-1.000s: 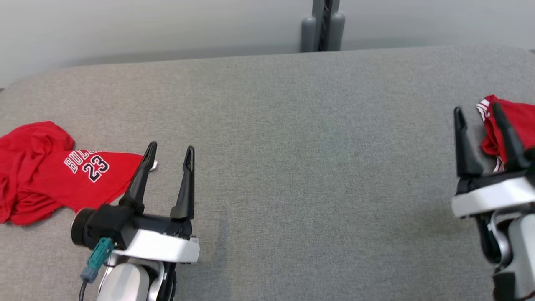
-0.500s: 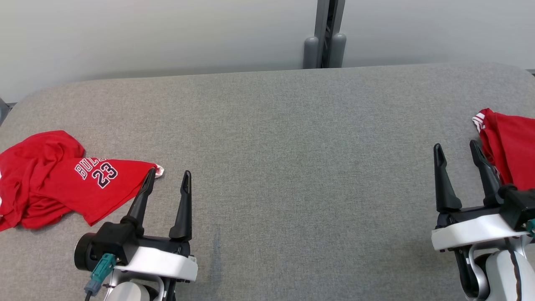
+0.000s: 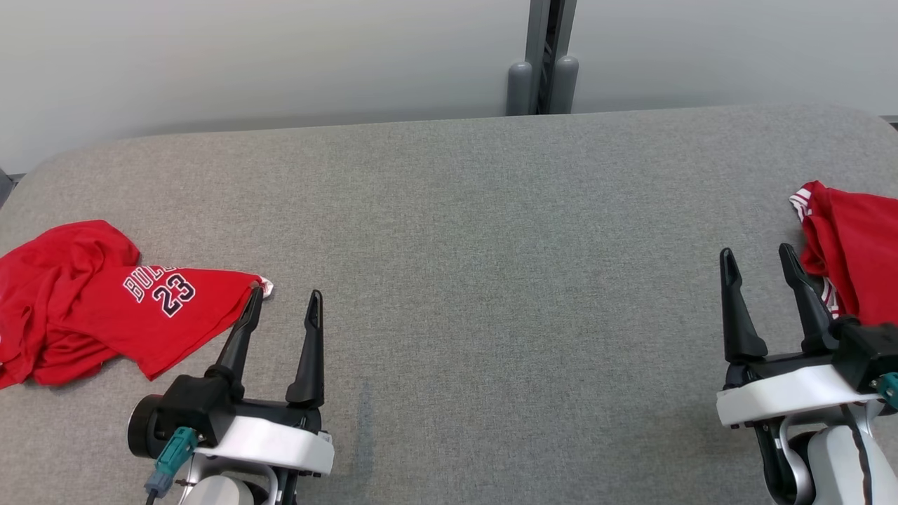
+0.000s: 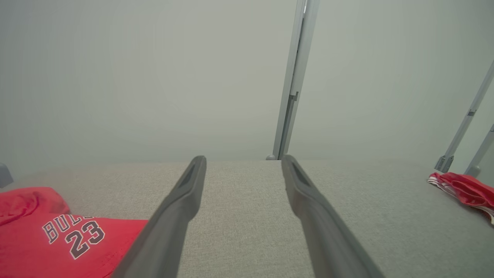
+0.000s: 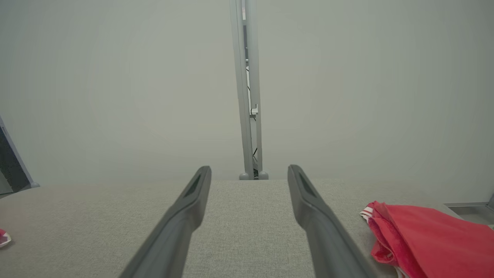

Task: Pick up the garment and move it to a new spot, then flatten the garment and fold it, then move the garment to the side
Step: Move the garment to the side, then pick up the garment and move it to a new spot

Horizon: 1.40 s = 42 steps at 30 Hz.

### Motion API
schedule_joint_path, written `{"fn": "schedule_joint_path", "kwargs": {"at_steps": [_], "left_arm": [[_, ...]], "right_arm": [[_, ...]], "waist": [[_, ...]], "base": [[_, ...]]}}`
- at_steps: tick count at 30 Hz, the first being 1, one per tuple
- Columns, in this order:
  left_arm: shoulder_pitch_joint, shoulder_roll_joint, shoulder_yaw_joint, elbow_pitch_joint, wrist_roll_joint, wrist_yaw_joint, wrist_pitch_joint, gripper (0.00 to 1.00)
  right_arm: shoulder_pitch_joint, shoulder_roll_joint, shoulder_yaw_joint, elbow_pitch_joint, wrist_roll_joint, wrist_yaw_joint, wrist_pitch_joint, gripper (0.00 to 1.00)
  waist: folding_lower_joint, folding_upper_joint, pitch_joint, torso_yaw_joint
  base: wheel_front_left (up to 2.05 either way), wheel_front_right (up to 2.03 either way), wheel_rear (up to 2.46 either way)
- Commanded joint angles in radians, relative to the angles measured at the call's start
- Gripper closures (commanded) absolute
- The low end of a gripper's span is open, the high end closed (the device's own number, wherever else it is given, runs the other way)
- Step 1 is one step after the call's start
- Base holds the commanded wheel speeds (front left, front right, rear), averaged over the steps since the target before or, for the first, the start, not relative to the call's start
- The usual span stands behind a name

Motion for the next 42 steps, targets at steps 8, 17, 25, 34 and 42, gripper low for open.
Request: {"fn": "schedule_joint_path", "kwargs": {"at_steps": [8, 17, 25, 34, 42], "left_arm": [[-0.005, 0.003, -0.002, 0.010, -0.006, 0.002, -0.004, 0.00], [0.005, 0.003, -0.003, 0.014, -0.006, -0.001, -0.004, 0.00], [0.010, 0.003, 0.002, 0.015, -0.003, -0.004, -0.004, 0.00], [-0.001, 0.003, 0.011, 0.013, 0.011, -0.007, -0.004, 0.00], [0.015, 0.003, 0.025, 0.028, 0.029, -0.027, -0.004, 0.00]], "right_arm": [[0.002, 0.002, 0.003, 0.016, 0.019, 0.000, -0.001, 0.00], [0.008, 0.001, 0.002, 0.022, 0.008, 0.000, -0.001, 0.00], [0.011, 0.002, -0.001, 0.022, 0.010, 0.000, 0.000, 0.00], [0.020, 0.003, 0.018, 0.007, 0.038, 0.000, 0.000, 0.00], [0.031, -0.006, 0.107, 0.024, 0.088, 0.000, 0.000, 0.00]], "waist": [[0.0000, -0.0001, -0.004, -0.002], [0.0000, -0.0001, -0.010, -0.005], [0.0000, -0.0001, -0.012, -0.007], [0.0000, -0.0001, 0.003, 0.059], [0.0000, -0.0001, 0.001, 0.197]], "base": [[0.00, 0.00, 0.00], [0.00, 0.00, 0.00], [0.00, 0.00, 0.00], [0.00, 0.00, 0.00], [0.00, 0.00, 0.00]]}}
